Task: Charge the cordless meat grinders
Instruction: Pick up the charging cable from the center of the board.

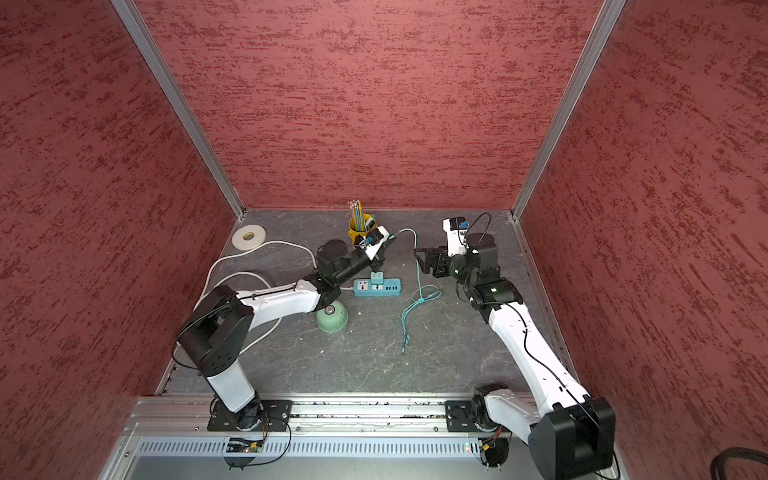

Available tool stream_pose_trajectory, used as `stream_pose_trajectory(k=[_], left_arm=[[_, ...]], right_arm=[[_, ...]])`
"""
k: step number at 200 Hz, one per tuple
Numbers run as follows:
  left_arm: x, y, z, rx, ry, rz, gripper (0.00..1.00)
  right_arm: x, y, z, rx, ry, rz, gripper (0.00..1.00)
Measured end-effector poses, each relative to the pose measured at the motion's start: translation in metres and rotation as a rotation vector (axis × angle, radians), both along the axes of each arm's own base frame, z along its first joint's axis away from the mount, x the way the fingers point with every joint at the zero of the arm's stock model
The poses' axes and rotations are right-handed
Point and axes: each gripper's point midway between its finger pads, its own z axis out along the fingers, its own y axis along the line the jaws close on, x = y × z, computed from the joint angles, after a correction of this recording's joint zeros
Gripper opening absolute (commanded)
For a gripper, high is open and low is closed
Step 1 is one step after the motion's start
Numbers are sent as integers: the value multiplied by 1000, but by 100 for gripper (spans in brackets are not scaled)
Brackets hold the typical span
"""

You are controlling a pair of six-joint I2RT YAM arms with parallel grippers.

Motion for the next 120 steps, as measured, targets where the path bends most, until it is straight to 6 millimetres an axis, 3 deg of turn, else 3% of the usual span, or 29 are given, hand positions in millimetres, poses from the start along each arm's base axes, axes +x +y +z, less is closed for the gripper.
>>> stream_pose_trajectory(k=[30,52,75,120], left_arm=[[-15,19,29,-96,72,-119,0],[-32,21,38,-133,138,-230,0],[-48,20,42,-159,199,-334,0],[-71,17,49,-198,278,-489,0]], right_arm=[[-2,24,29,-10,-187,185,82],[-17,43,54,6,-330,341,81],[-30,58,70,33,-404,486,73],[-37,76,75,99,-402,659,52]])
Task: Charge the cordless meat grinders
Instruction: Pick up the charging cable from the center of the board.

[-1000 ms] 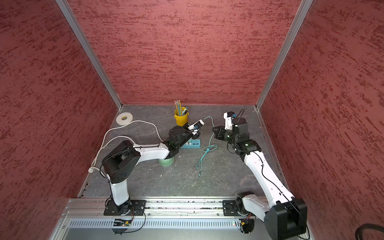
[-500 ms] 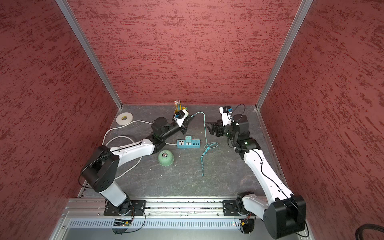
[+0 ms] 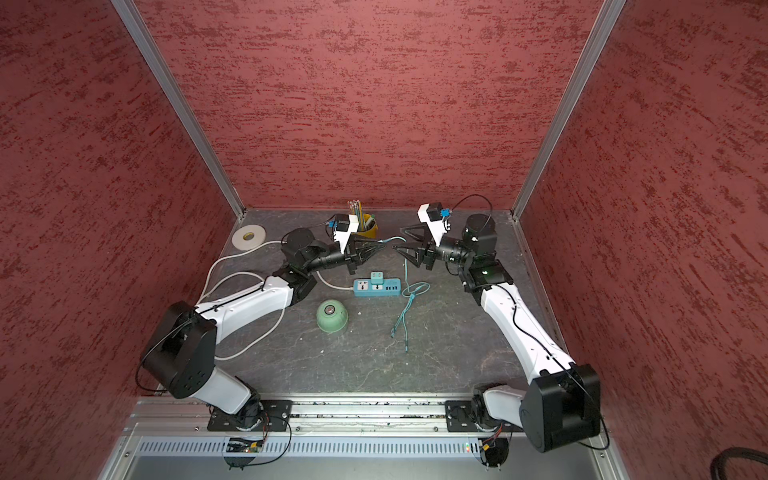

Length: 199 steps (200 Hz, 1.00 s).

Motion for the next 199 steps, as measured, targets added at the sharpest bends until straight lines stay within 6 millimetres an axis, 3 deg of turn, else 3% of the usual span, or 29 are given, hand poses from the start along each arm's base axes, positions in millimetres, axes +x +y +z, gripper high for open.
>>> stream_pose_trajectory(k=[79,151,170,199], left_arm=[[-14,-2,5,-33,47,-116,0],[-21,-3,9,-33,37,-161,0],[-23,-3,9,-34,41,-169,0],[-23,-4,8,-34,45,-177,0]], right_arm=[[-15,15,-1,28,48,139,35],[-17,22,4,38,61,174,12],[-16,23,3,39,67,176,0],[-16,23,2,40,73,178,0]])
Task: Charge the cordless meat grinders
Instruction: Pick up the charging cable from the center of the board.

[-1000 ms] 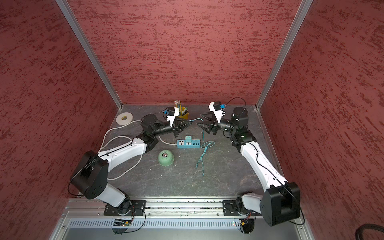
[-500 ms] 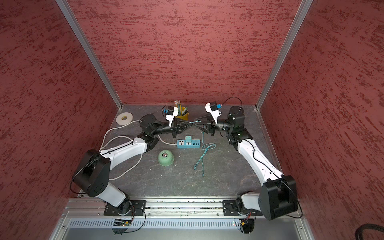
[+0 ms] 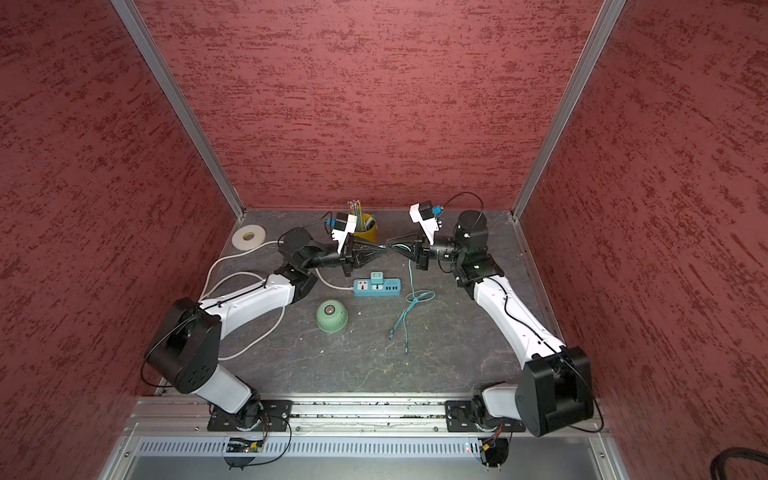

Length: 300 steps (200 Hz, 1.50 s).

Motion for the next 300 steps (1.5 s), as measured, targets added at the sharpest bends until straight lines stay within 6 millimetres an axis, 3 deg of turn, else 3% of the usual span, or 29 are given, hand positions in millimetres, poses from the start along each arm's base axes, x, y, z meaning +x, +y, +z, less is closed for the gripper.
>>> stream_pose_trajectory(k=[8,21,29,40,56,106,157,205,300], left_arm=[[0,0,0,-1,0,-1,2],[-1,0,1,-3,-3,-3,28],[1,1,2,-7,3,5,36],[3,1,3,-11,3,14,42],[6,5,2,-14,9,29,42],[14,25,-15,4,49,91,42],[8,29,-13,7,39,71,41],[3,28,-13,14,39,38,22],[3,29,-14,24,46,25,1]], right_arm=[[0,0,0,0,1,1,0],[0,0,0,0,0,2,0],[-1,0,1,0,2,7,0],[-2,1,3,-3,3,9,0],[-2,1,6,-9,-2,9,0],[3,2,6,-38,8,-2,0],[11,4,-8,-74,58,-17,0],[11,8,-12,-88,74,-13,0],[10,12,-15,-102,92,-1,0]])
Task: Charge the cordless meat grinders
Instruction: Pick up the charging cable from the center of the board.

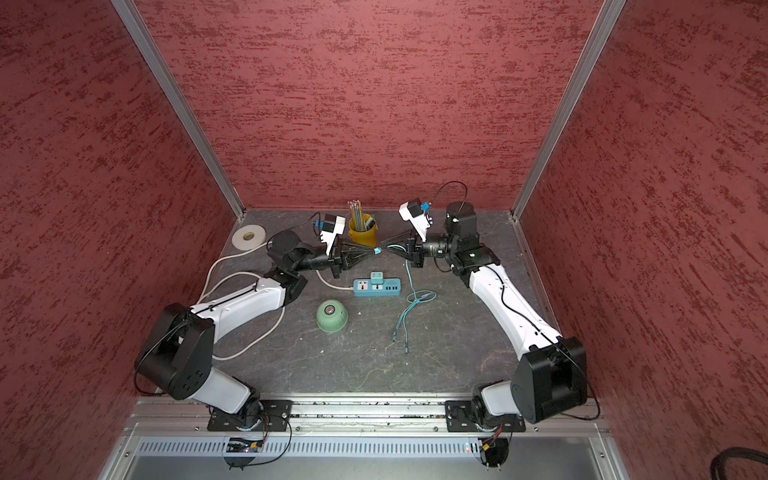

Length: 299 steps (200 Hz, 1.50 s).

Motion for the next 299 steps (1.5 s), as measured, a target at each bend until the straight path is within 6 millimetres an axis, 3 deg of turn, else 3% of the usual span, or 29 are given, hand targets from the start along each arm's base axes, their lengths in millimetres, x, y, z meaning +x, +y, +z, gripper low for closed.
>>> stream_pose_trajectory(k=[74,86,96,126,187,201,221,245,299], left_arm=[[-1,0,0,4,2,-7,0],[-1,0,0,4,-1,-7,21],[-1,0,0,3,-1,-7,29],[-3,-1,-1,9,-6,-17,36],[1,-1,-6,34,-12,-11,13],[2,-1,-5,41,-16,-10,14],[2,-2,-6,48,-24,-11,24],[2,-2,-8,57,-25,-15,24],[2,-2,-12,72,-27,-16,2]], right_arm=[[0,0,1,-3,7,-2,0],[0,0,1,-3,7,-2,0],[0,0,0,-3,7,-2,0],[3,1,-3,-9,14,-12,0],[2,3,-7,-19,28,-6,0],[2,3,-7,-19,29,-5,0],[2,3,-7,-21,30,-5,0],[2,3,-8,-22,32,-5,0],[1,4,-9,-24,37,-1,0]])
